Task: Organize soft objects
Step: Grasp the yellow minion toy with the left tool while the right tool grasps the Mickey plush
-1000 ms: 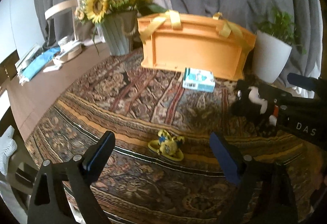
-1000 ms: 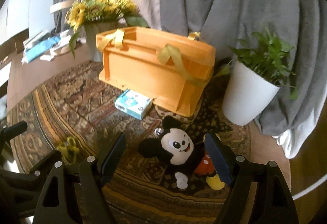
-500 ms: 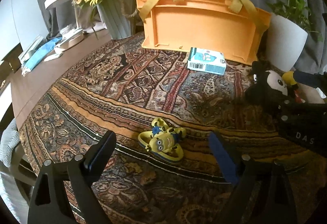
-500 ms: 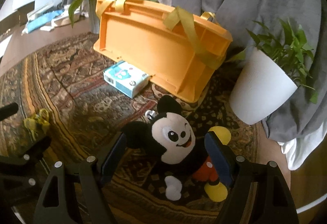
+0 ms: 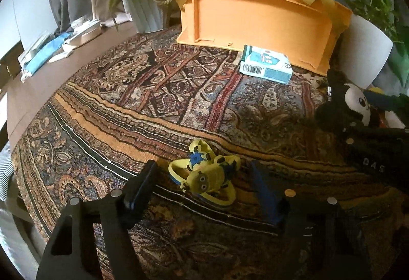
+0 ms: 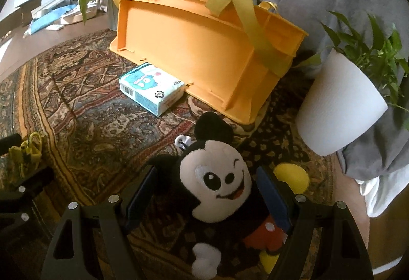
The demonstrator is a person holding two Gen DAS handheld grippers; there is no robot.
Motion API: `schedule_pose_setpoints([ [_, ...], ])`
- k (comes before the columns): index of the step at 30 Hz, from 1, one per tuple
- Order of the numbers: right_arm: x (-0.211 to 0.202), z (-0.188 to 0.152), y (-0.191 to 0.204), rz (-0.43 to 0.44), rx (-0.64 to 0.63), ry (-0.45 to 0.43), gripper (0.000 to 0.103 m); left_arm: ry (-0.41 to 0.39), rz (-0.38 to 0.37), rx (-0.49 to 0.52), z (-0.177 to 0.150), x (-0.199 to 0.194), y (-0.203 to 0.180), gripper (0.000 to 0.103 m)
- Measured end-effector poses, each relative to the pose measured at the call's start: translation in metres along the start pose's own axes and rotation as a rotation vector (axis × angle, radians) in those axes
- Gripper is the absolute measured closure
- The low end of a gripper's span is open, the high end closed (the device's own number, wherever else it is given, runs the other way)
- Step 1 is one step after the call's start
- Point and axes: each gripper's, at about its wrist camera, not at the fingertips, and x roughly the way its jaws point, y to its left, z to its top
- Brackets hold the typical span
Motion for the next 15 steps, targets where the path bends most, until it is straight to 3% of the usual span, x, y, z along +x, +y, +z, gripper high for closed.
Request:
schedule_pose_setpoints([
  [1, 0.002, 0.000, 0.000, 0.003, 0.001, 0.001, 0.023, -0.002, 0.001, 0.001, 0.000, -0.001, 0.000, 0.042],
  [4, 0.006, 0.000, 0.000, 0.020, 0.009, 0.005, 0.024, -0.004, -0.011, 0.015, 0.001, -0.001, -0.001, 0.049],
  [15, 0.000, -0.004, 0.001, 0.028, 0.038, 0.001, 0.036, -0.036, -0.070, 0.041, 0.006, -0.012, -0.003, 0.049],
])
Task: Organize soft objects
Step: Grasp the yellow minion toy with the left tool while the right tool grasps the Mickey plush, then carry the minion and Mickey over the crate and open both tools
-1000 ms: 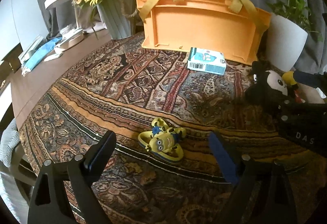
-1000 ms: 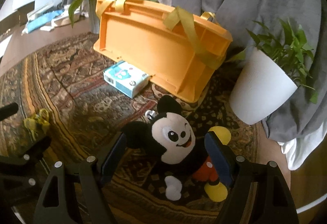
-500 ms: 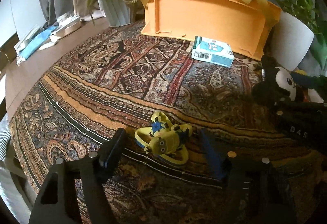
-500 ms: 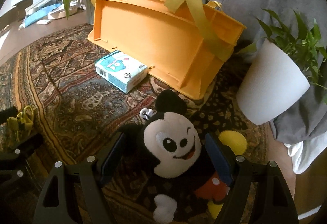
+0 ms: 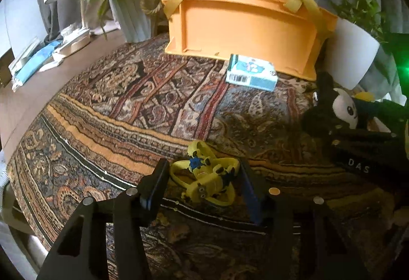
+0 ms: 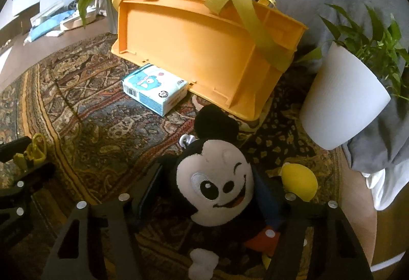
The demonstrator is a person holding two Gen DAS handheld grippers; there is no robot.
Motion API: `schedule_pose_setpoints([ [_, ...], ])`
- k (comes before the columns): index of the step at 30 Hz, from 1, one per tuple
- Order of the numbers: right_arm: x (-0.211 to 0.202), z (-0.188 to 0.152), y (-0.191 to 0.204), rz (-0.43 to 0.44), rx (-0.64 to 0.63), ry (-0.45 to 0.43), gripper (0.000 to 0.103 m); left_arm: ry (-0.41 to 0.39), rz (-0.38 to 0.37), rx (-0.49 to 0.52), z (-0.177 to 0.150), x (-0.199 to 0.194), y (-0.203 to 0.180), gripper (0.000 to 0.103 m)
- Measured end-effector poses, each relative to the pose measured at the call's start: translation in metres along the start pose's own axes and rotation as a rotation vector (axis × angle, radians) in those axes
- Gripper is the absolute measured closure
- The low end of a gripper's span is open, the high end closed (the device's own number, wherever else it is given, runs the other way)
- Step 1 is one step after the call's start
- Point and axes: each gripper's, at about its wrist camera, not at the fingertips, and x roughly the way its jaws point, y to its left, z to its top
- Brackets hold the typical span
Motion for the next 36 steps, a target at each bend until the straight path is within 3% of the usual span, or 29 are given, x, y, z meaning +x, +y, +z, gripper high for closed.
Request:
schedule_pose_setpoints([
  [16, -0.052, 0.011, -0.009, -0.023, 0.068, -0.094, 0.037, -0.089, -0.054, 0.021, 0.024, -0.035, 0.001, 0.049],
  [36, -0.126, 0.055, -0.014, -0.088, 0.230, -0.255, 0.036, -0.229, -0.137, 0.075, 0.089, -0.083, 0.024, 0.049],
])
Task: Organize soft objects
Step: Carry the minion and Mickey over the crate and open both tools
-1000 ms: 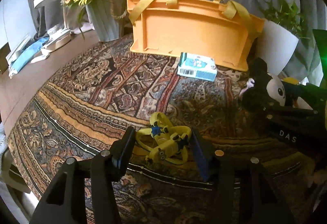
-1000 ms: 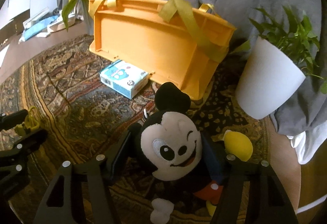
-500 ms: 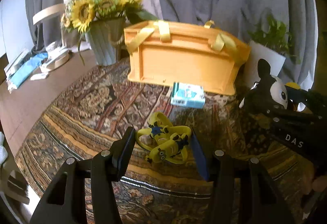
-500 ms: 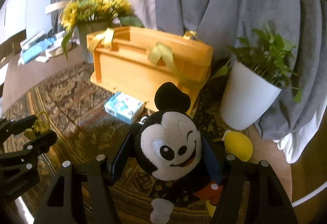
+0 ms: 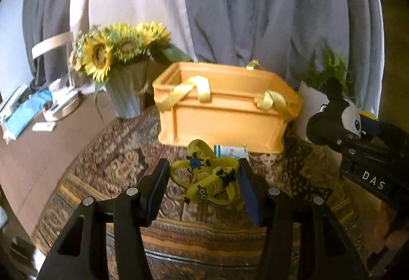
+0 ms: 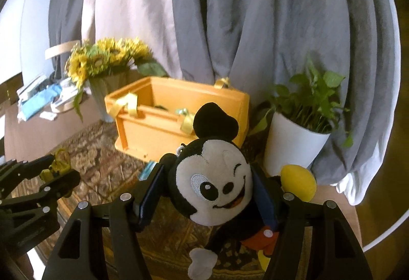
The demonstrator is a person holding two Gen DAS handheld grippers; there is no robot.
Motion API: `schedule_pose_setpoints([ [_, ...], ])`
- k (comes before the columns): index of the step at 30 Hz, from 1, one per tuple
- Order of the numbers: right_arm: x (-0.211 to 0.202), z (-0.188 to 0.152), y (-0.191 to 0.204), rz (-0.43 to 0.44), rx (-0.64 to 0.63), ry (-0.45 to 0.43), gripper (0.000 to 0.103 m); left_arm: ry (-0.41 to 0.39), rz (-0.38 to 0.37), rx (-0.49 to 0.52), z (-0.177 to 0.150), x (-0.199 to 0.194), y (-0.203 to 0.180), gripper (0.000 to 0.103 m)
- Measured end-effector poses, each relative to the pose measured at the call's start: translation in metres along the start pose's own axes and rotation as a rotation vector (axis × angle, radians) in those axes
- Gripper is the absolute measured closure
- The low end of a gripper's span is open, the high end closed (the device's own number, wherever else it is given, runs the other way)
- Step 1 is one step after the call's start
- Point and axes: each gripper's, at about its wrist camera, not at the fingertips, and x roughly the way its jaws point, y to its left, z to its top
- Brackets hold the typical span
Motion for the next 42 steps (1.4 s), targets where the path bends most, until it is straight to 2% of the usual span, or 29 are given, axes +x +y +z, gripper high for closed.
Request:
schedule_pose_setpoints([
  [11, -0.017, 0.043, 0.020, -0.071, -0.002, -0.093, 0.036, -0.089, -0.065, 0.101, 0.049, -0.009, 0.020, 0.049],
  [24, -0.014, 0.091, 0.049, -0.151, 0.008, -0.174, 0.036, -0.176, -0.152, 0.182, 0.106, -0.002, 0.046, 0.049],
  [33, 0.004, 0.119, 0.056, -0.177, 0.019, -0.196, 0.036, -0.236, -0.179, 0.208, 0.138, 0.016, 0.053, 0.049],
  [42, 0.044, 0.144, 0.052, -0.186, -0.022, -0.184, 0.036, -0.217, -0.206, 0.216, 0.160, 0.060, 0.052, 0.049],
])
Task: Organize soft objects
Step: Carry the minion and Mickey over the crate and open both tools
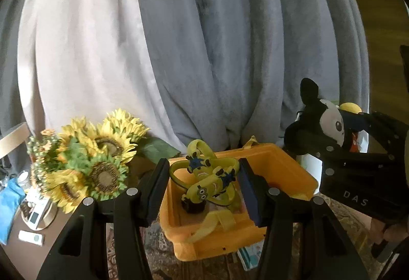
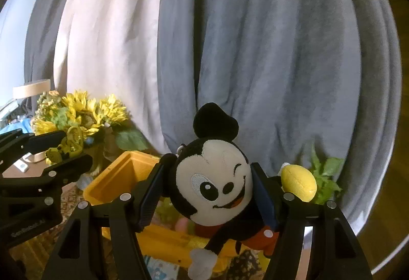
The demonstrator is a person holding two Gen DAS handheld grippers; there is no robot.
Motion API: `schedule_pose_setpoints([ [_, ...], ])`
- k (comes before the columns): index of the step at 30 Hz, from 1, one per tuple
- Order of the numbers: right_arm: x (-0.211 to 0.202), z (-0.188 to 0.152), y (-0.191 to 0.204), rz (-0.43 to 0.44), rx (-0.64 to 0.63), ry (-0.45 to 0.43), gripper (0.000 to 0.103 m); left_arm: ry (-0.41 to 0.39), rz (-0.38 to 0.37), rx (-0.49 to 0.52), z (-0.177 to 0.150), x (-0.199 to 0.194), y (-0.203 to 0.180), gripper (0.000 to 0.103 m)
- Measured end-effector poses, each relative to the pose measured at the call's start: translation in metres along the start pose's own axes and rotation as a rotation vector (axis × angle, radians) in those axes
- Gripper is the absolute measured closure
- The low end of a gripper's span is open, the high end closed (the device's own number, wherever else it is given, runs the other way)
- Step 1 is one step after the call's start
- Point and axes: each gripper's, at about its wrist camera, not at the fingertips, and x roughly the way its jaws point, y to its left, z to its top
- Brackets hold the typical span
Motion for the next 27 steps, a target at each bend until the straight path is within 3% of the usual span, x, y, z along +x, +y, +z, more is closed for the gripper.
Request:
schedule_pose_setpoints([
  [13, 0.092, -0.002, 0.007, 0.092, -0.030, 0.128, 0.036, 0.125, -0.022, 0.071, -0.009, 0.084, 0.010, 0.049],
  [27, 0.162, -0.025, 0.016, 0.239, -0.026, 0.305, 0.033, 0.301, -0.098, 0.074, -0.031, 0.136, 0.011, 0.049],
])
